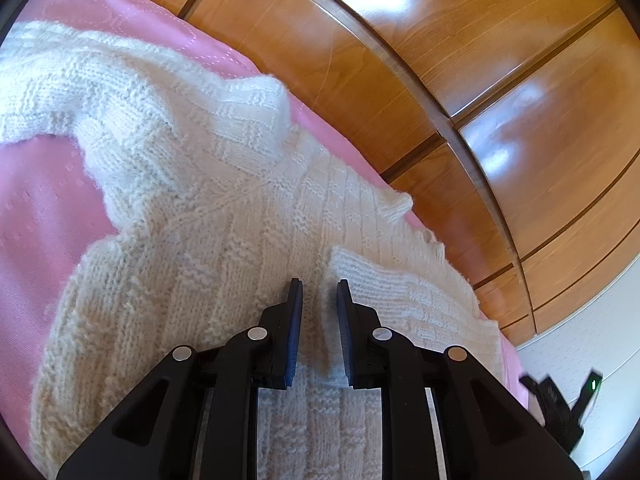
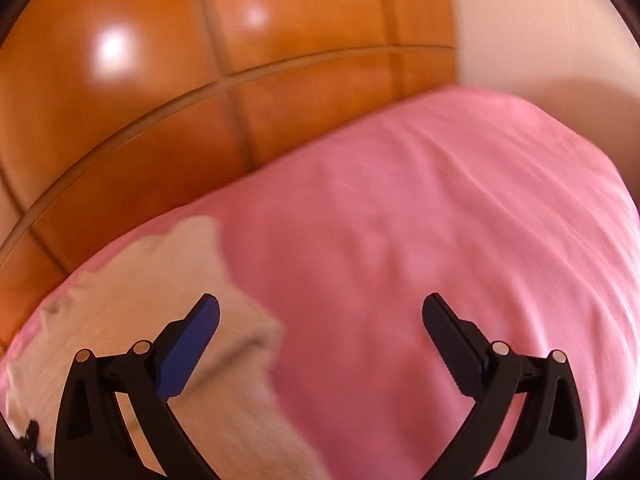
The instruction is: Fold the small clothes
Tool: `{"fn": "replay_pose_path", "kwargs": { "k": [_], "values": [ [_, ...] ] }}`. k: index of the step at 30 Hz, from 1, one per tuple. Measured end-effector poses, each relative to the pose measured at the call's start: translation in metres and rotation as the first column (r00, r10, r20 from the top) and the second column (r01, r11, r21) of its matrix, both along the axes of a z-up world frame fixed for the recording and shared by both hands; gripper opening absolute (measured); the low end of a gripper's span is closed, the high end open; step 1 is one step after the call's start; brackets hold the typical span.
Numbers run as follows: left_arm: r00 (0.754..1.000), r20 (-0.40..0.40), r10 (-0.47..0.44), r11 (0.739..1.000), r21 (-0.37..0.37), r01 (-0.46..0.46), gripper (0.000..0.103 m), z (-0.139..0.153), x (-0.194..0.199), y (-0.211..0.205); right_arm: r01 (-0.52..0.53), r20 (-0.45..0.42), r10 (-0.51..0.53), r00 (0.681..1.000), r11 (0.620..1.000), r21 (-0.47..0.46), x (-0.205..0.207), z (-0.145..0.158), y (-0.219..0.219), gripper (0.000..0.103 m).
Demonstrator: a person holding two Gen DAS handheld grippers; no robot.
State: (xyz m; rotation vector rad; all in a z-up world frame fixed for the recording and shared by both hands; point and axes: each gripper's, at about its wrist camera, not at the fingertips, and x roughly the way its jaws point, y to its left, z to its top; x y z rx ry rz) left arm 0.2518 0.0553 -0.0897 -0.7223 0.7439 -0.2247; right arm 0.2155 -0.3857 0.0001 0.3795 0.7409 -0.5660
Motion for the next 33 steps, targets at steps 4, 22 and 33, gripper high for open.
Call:
{"fn": "replay_pose_path", "kwargs": {
  "k": [4, 22, 33],
  "values": [
    [1.000, 0.000, 0.001, 1.000, 0.008, -0.001, 0.017, 0.000, 0.000, -0.001, -0.078, -0.073, 0.075, 0.995, 0.996, -0.043, 0.044, -0.013, 0.008, 0.101],
    [0.999, 0.024, -0.048, 0.997, 0.069, 0.046, 0.043, 0.004, 0.002, -0.012, -0.035, -0.131, 0.027, 0.991, 0.997, -0.064, -0.007, -0.013, 0.023, 0.101],
    [0.997, 0.032, -0.073, 0.996, 0.056, 0.071, 0.076, 0.020, -0.013, -0.008, -0.099, -0.226, 0.088, 0.970, 0.994, -0.037, -0.023, -0.044, 0.051, 0.101]
  ]
}}
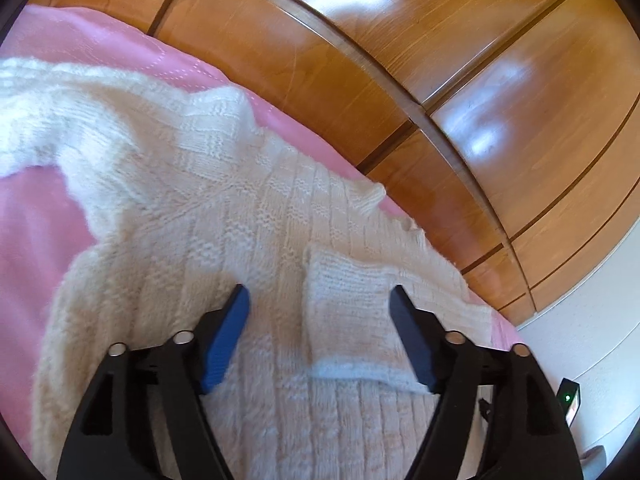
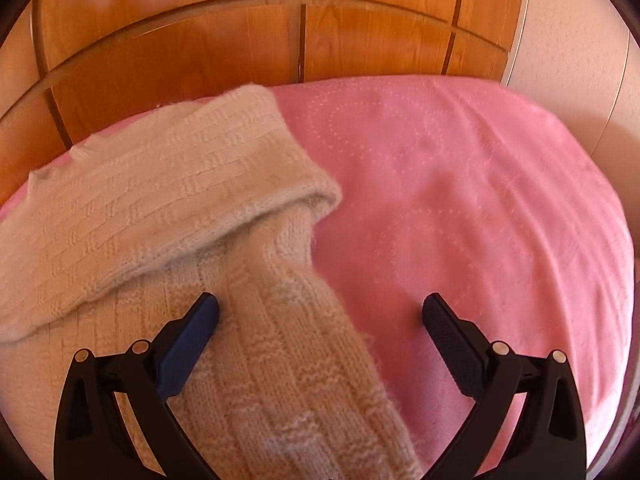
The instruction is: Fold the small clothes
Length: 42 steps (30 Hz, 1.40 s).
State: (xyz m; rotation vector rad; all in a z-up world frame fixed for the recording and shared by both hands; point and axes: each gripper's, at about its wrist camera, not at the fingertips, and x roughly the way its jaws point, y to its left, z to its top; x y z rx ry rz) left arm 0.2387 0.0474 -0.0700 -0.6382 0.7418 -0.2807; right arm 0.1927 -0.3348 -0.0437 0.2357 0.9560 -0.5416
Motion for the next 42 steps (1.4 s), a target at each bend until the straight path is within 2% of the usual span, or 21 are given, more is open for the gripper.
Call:
{"fn": "replay_pose_path", "kwargs": {
  "k": [4, 6, 9, 11, 14, 17, 19, 20, 21, 22, 23, 25, 27, 28, 31, 33, 34, 36, 38, 40, 42],
  "values": [
    [0.999, -0.024, 0.037, 0.998, -0.058, -0.038, 0.080, 0.005, -0.019, 0.031, 0.000, 0.004, 0.000, 1.000, 1.000, -0.003, -0.002, -0.001, 0.001, 0.101],
    [0.994, -0.050, 0.100, 0.989, -0.101, -0.105, 0.080, 0.005, -0.027, 0.063, 0.002, 0.006, -0.002, 1.000, 1.000, -0.005, -0.002, -0.001, 0.001, 0.101],
    [0.966, -0.079, 0.246, 0.956, -0.146, -0.255, 0.080, 0.004, -0.042, 0.123, 0.003, 0.008, -0.003, 1.000, 1.000, -0.006, -0.002, -0.001, 0.004, 0.101],
    [0.925, -0.094, 0.368, 0.913, -0.153, -0.379, 0.080, 0.003, -0.055, 0.166, 0.003, 0.010, -0.003, 1.000, 1.000, 0.002, 0.000, -0.002, -0.001, 0.101],
    [0.838, -0.132, 0.530, 0.822, -0.162, -0.546, 0.070, -0.002, -0.077, 0.229, 0.005, 0.014, -0.005, 1.000, 1.000, 0.011, -0.004, 0.001, -0.005, 0.101],
    [0.771, -0.154, 0.618, 0.747, -0.190, -0.637, 0.058, -0.007, -0.094, 0.273, 0.005, 0.014, -0.005, 1.000, 1.000, 0.011, -0.004, 0.001, -0.006, 0.101],
    [0.741, -0.171, 0.650, 0.709, -0.215, -0.672, 0.048, -0.011, -0.099, 0.293, 0.005, 0.015, -0.006, 1.000, 1.000, 0.015, -0.004, 0.001, -0.008, 0.101],
    [0.724, -0.183, 0.665, 0.686, -0.235, -0.689, 0.047, -0.015, -0.100, 0.304, 0.006, 0.016, -0.006, 1.000, 1.000, 0.018, -0.005, 0.001, -0.009, 0.101],
    [0.719, -0.194, 0.667, 0.673, -0.258, -0.693, 0.045, -0.019, -0.099, 0.311, 0.005, 0.017, -0.005, 1.000, 1.000, 0.021, -0.006, 0.001, -0.011, 0.101],
    [0.713, -0.212, 0.669, 0.659, -0.275, -0.700, 0.037, -0.023, -0.097, 0.319, 0.005, 0.017, -0.006, 1.000, 1.000, 0.022, -0.006, 0.001, -0.011, 0.101],
    [0.703, -0.224, 0.675, 0.647, -0.280, -0.710, 0.034, -0.024, -0.096, 0.323, 0.005, 0.016, -0.005, 1.000, 1.000, 0.021, -0.006, 0.000, -0.012, 0.101],
    [0.684, -0.259, 0.682, 0.607, -0.321, -0.727, 0.022, -0.030, -0.092, 0.333, 0.004, 0.016, -0.004, 1.000, 1.000, 0.020, -0.007, 0.000, -0.012, 0.101],
    [0.666, -0.293, 0.686, 0.590, -0.311, -0.745, 0.008, -0.031, -0.089, 0.342, 0.004, 0.017, -0.005, 1.000, 1.000, 0.021, -0.006, 0.000, -0.012, 0.101],
    [0.661, -0.304, 0.687, 0.586, -0.307, -0.750, 0.008, -0.031, -0.088, 0.343, 0.004, 0.018, -0.005, 1.000, 1.000, 0.023, -0.006, 0.000, -0.013, 0.101],
    [0.652, -0.290, 0.701, 0.596, -0.264, -0.758, 0.008, -0.016, -0.084, 0.341, 0.005, 0.018, -0.005, 1.000, 1.000, 0.025, -0.007, 0.000, -0.014, 0.101],
    [0.674, -0.236, 0.700, 0.629, -0.242, -0.738, 0.007, 0.005, -0.077, 0.329, 0.005, 0.017, -0.005, 1.000, 1.000, 0.023, -0.006, 0.000, -0.014, 0.101],
    [0.695, -0.203, 0.690, 0.655, -0.234, -0.718, 0.007, 0.015, -0.072, 0.321, 0.005, 0.018, -0.005, 1.000, 1.000, 0.023, -0.006, 0.000, -0.014, 0.101],
    [0.761, -0.100, 0.641, 0.740, -0.183, -0.647, 0.007, 0.046, -0.055, 0.294, 0.004, 0.020, -0.005, 1.000, 1.000, 0.026, -0.006, -0.001, -0.014, 0.101],
    [0.812, -0.022, 0.583, 0.803, -0.136, -0.580, 0.007, 0.068, -0.042, 0.268, 0.005, 0.022, -0.006, 1.000, 1.000, 0.030, -0.006, -0.001, -0.015, 0.101],
    [0.870, 0.061, 0.489, 0.872, -0.074, -0.485, 0.007, 0.091, -0.027, 0.229, 0.005, 0.023, -0.006, 1.000, 0.999, 0.033, -0.006, -0.001, -0.015, 0.101],
    [0.908, 0.119, 0.403, 0.915, -0.021, -0.403, 0.007, 0.106, -0.015, 0.190, 0.005, 0.025, -0.006, 1.000, 0.999, 0.036, -0.006, -0.001, -0.017, 0.101]
  ]
}}
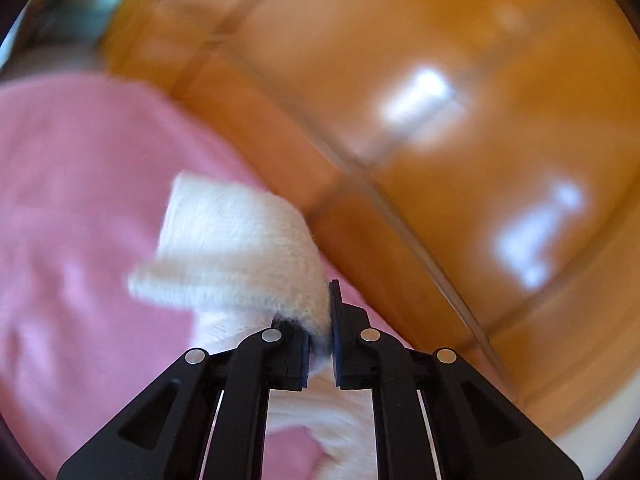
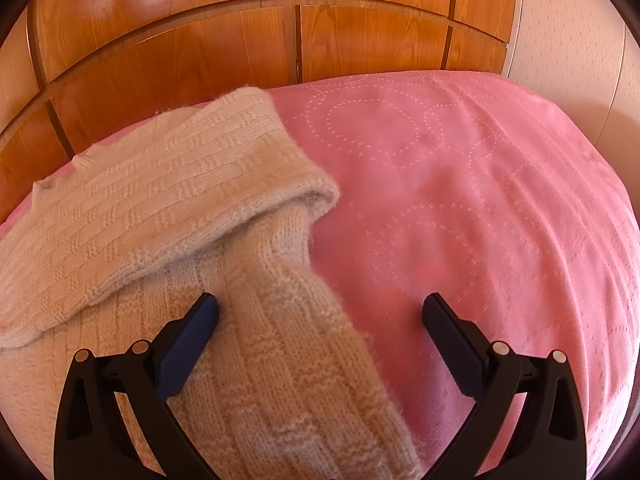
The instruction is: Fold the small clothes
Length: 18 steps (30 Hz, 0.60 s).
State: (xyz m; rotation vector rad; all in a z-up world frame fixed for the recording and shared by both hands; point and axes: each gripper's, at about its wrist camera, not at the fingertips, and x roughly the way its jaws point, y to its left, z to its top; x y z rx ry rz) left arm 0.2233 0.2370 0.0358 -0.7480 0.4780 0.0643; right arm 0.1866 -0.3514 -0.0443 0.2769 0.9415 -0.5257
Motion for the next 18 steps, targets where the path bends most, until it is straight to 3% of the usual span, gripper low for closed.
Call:
{"fn": "replay_pose_path", "kwargs": {
  "k": [3, 6, 12, 18],
  "values": [
    [0.991, 0.025, -0.129, 0.986, 0.108, 0.125, 0.007, 0.014, 0.010, -0.060, 0.001, 0.004, -0.001, 1.000, 1.000, 0.007, 0.000, 0.000, -0.001, 0.101],
    [0.968, 0.025, -0.249, 0.948, 0.209, 0.238, 0.007, 0.021, 0.017, -0.123, 0.001, 0.007, -0.001, 1.000, 1.000, 0.011, -0.001, 0.000, -0.002, 0.101],
    [0.918, -0.016, -0.396, 0.880, 0.280, 0.384, 0.007, 0.011, 0.028, -0.228, 0.002, 0.008, -0.002, 1.000, 1.000, 0.017, -0.002, 0.000, -0.004, 0.101],
    [0.881, -0.076, -0.468, 0.812, 0.356, 0.462, 0.007, -0.008, 0.035, -0.294, -0.001, 0.016, 0.000, 1.000, 1.000, 0.030, -0.004, 0.000, -0.008, 0.101]
  ]
}}
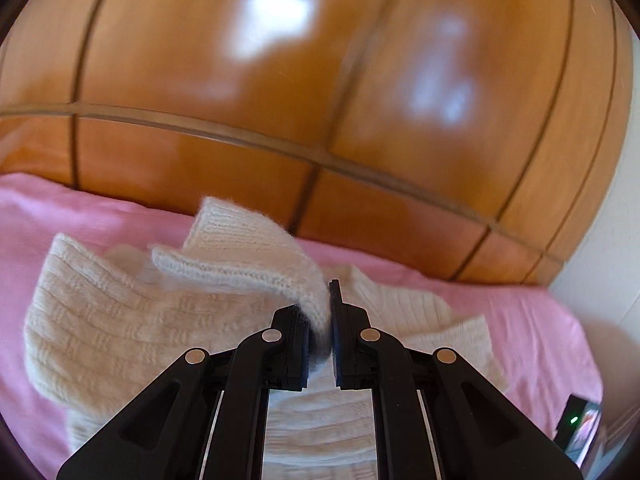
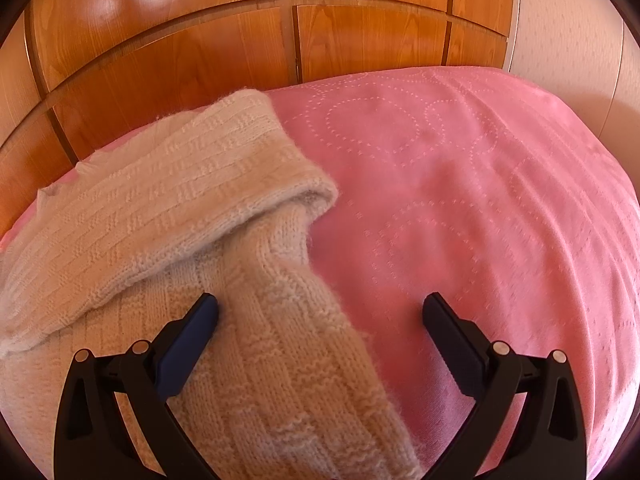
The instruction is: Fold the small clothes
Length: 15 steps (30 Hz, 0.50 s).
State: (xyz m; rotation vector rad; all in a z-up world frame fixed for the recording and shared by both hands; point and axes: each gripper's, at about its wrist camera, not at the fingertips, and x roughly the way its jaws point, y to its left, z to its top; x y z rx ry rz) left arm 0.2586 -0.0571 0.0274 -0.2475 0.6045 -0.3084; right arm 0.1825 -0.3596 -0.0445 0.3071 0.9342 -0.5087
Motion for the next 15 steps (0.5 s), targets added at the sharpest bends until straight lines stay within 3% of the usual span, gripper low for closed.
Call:
{"fn": "replay_pose_path", "kwargs": {
  "k": [6, 8, 9, 10, 11, 15],
  "values": [
    [0.995, -0.026, -0.092, 0.991, 0.096, 0.094, 0.007, -0.025, 0.000, -0.049, -0.001, 0.000, 0.001, 1.000, 1.000, 0.000, 0.000, 0.000, 0.000, 0.101],
    [0.991, -0.065, -0.118, 0.987, 0.102, 0.124, 0.021, -0.035, 0.002, -0.057, -0.001, 0.001, 0.001, 1.000, 1.000, 0.001, 0.000, 0.000, -0.001, 0.101],
    [0.988, -0.075, -0.135, 0.986, 0.084, 0.141, 0.042, -0.038, 0.000, -0.058, -0.002, 0.001, 0.002, 1.000, 1.000, 0.003, 0.000, 0.000, -0.001, 0.101],
    [0.987, -0.075, -0.141, 0.987, 0.063, 0.146, 0.069, -0.039, -0.003, -0.058, -0.002, 0.001, 0.002, 1.000, 1.000, 0.003, 0.000, 0.000, -0.001, 0.101],
    [0.989, -0.062, -0.134, 0.990, 0.042, 0.136, 0.076, -0.040, -0.010, -0.051, -0.002, 0.001, 0.002, 1.000, 1.000, 0.004, -0.001, 0.000, -0.002, 0.101],
    [0.995, -0.048, -0.087, 0.996, -0.008, 0.087, 0.077, -0.043, -0.029, -0.017, -0.002, 0.001, 0.002, 1.000, 1.000, 0.003, 0.000, 0.000, -0.002, 0.101]
  ]
}}
